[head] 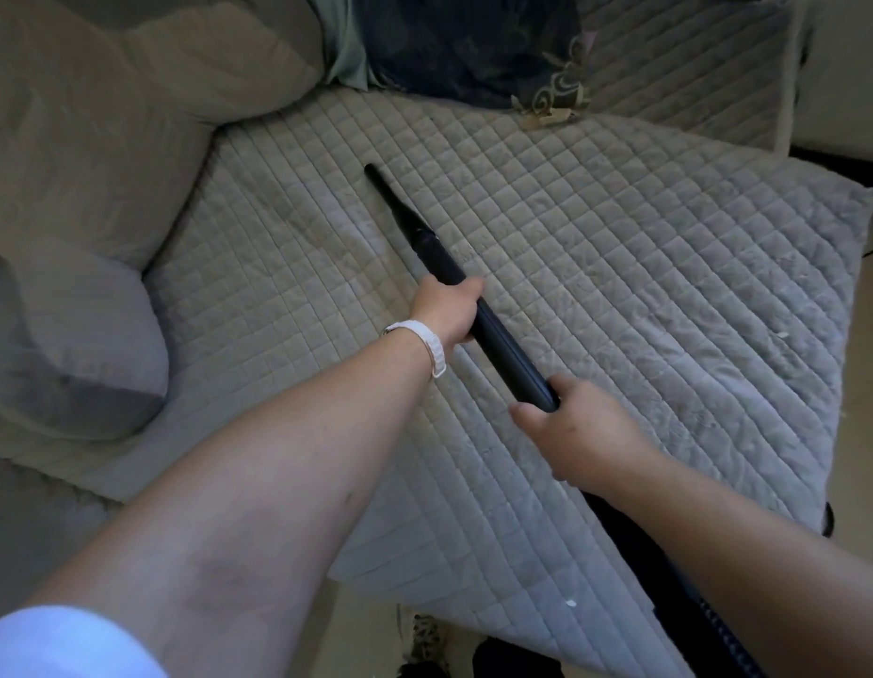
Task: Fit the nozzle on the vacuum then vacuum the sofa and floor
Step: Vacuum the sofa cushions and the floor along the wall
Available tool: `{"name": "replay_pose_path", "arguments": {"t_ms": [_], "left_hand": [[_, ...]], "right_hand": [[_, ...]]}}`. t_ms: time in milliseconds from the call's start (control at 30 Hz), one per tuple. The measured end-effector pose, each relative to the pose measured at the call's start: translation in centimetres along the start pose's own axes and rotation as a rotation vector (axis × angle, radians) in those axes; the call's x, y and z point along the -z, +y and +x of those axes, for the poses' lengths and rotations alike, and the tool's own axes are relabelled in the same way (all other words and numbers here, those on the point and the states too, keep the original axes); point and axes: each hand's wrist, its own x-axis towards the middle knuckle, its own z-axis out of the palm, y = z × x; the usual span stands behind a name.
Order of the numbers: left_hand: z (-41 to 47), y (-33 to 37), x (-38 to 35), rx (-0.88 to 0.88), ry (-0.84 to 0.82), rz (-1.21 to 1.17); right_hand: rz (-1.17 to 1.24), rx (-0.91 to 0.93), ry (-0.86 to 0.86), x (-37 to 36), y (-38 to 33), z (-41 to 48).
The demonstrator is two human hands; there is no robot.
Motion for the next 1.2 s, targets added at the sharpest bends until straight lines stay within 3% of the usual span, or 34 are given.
{"name": "replay_pose_path", "arguments": {"t_ms": [500,1200], "left_hand": [[0.3,0.9,-2.2,-0.018,0.036,0.006],[-11.7,-4.2,-6.0,-0.095,-0.225,0.162]], "right_hand": [[0.002,0.043,0.012,2.3,1.3,1.0],[0.063,-0.138,0.257,-1.8,8.5,-12.4]]}}
